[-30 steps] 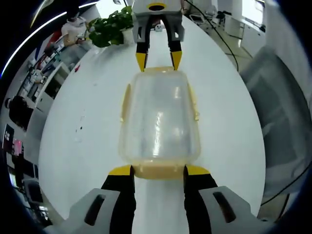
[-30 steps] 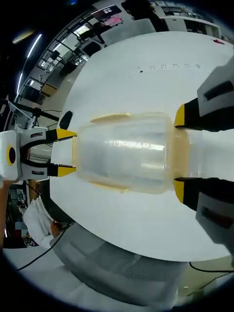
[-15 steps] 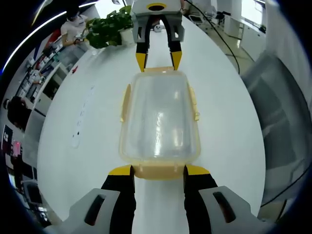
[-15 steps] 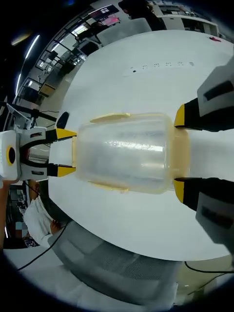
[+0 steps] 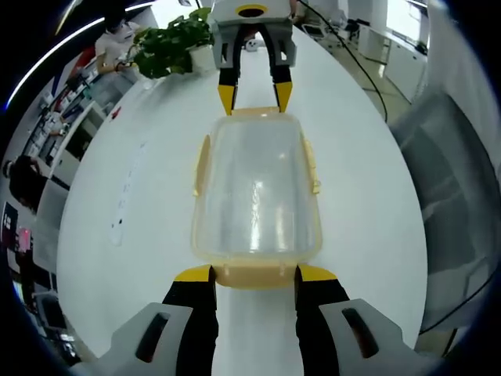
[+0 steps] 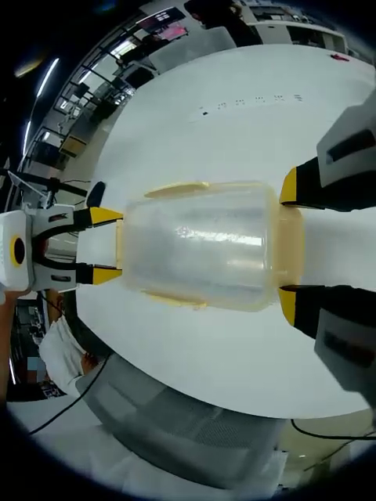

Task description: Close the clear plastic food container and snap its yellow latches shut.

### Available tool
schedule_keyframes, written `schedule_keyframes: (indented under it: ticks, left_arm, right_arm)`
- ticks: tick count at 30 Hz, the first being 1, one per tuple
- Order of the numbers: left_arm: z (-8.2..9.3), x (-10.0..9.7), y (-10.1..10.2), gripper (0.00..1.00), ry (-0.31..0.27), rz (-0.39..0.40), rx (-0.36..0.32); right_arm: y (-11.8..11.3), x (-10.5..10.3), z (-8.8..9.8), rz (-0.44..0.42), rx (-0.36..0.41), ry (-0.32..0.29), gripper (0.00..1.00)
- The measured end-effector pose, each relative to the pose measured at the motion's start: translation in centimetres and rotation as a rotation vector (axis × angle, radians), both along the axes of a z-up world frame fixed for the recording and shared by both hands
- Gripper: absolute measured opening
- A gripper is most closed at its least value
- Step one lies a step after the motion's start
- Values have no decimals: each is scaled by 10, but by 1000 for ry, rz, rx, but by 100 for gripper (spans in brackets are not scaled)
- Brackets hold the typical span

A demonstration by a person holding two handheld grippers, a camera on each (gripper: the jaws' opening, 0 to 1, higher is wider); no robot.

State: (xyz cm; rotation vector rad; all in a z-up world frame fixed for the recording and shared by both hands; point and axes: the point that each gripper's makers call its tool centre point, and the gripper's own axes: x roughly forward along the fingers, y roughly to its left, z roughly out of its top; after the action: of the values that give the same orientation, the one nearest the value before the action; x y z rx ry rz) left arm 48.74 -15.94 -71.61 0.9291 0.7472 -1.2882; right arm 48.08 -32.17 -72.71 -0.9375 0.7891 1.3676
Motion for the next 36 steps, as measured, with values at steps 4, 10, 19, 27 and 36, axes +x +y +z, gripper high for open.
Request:
schedule_keyframes:
  ticks: [4, 10, 19, 27, 36]
  left_arm:
    - [-3, -1, -4, 36, 5, -5, 2]
    - [-6, -1, -8, 36, 14, -8, -2]
    - [-12, 0, -12, 36, 27, -11, -1]
    - [-15, 3, -12, 37, 42, -7, -2]
    - [-20, 5, -12, 37, 65, -12, -8]
  right_arm:
    - [-4, -2, -3, -3, -5, 10, 34]
    - [-8, -2, -7, -8, -7, 19, 34]
    - [-11, -1, -13, -13, -14, 32, 35]
    - [-11, 1, -15, -23, -6, 48, 35]
    - [-12, 0, -16, -37, 12, 70, 35]
